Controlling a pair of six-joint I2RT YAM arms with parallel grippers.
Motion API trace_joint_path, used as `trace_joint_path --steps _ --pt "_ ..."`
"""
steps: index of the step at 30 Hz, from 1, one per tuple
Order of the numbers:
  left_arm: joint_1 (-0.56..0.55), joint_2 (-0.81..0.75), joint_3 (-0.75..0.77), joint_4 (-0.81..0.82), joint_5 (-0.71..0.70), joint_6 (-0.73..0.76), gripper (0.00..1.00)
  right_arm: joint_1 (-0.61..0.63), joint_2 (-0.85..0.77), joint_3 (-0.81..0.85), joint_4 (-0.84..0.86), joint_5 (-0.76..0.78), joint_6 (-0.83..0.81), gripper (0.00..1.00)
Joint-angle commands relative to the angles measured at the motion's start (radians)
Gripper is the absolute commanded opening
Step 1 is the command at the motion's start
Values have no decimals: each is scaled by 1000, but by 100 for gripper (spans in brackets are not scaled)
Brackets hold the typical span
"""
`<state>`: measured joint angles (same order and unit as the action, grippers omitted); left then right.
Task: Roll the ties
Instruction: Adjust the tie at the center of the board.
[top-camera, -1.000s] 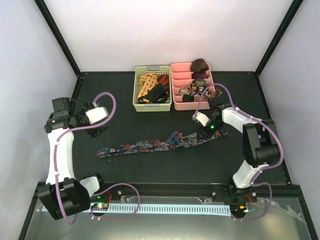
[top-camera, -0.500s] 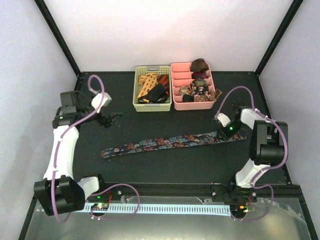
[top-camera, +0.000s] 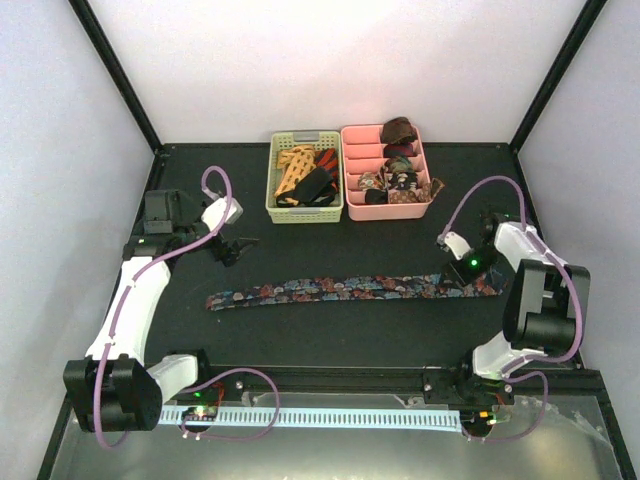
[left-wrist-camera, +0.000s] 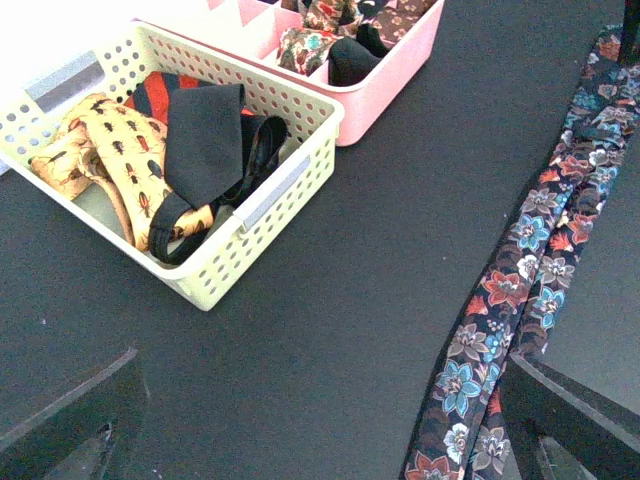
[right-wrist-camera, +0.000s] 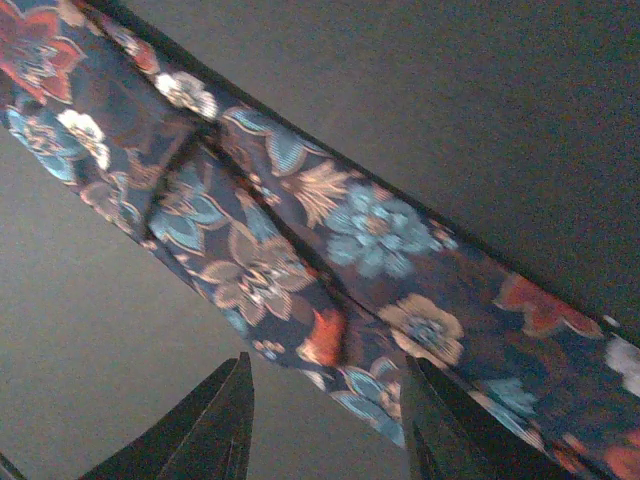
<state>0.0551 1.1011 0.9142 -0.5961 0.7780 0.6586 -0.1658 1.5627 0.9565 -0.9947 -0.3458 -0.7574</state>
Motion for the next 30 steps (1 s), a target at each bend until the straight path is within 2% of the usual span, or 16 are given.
trace_joint_path --steps 1,10,13,16,20,30 --pt "-6 -6 0 37 42 -54 99 34 46 -8 5 -76 24 43" --pt "-8 -10 -14 83 61 -100 99 92 97 -57 97 14 51 48" --pt "-8 -3 -11 86 61 -103 99 96 118 -56 105 29 56 42" --pt "-8 -1 -7 81 55 -98 99 98 122 -45 88 24 51 22" --pt "-8 5 -6 71 32 -79 99 97 79 -22 47 42 41 2" --pt "-9 34 4 -25 -86 34 99 20 10 25 22 207 -32 2"
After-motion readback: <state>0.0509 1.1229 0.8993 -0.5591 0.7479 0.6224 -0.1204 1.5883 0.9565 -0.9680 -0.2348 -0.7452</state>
